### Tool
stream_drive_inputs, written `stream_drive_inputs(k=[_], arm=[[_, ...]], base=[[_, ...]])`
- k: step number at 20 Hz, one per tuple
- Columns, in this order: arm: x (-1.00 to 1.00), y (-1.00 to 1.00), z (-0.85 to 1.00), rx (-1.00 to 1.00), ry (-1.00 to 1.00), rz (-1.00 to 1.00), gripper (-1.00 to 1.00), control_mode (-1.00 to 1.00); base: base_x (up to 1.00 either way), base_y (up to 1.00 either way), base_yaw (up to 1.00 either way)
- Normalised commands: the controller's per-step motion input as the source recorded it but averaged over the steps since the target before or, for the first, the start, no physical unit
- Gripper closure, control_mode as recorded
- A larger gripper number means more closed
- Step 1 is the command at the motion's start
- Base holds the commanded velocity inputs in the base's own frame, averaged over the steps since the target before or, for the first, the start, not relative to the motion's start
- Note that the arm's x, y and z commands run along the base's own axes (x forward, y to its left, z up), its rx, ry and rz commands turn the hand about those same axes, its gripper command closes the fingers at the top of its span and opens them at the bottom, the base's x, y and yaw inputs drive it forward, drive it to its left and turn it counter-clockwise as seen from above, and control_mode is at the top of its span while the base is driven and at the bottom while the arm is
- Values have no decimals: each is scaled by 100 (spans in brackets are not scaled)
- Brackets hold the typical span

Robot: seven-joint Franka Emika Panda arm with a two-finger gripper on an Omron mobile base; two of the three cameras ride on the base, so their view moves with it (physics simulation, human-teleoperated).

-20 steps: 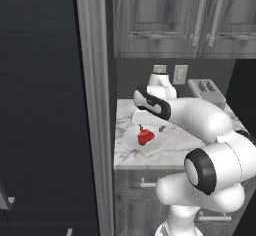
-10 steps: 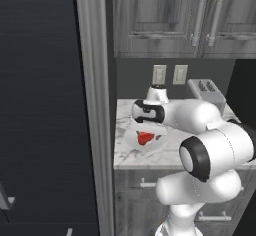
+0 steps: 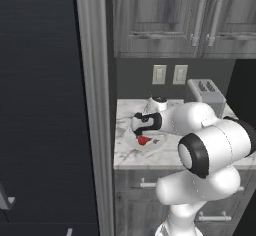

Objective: Pick the steak from the counter and place it in the microwave.

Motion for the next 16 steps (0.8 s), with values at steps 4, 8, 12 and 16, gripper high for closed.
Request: stream_drive_inputs(k=[4, 8, 12, 16], arm=[[20, 0, -21, 0, -11, -3, -100, -100], [19, 0, -14, 0, -9, -2, -100, -100], [19, 0, -6, 0, -7, 0, -100, -100], [14, 0, -4, 0, -1, 0, -100, -100]], base=[[0, 0, 0], [0, 0, 0], [0, 0, 0], [0, 0, 0]])
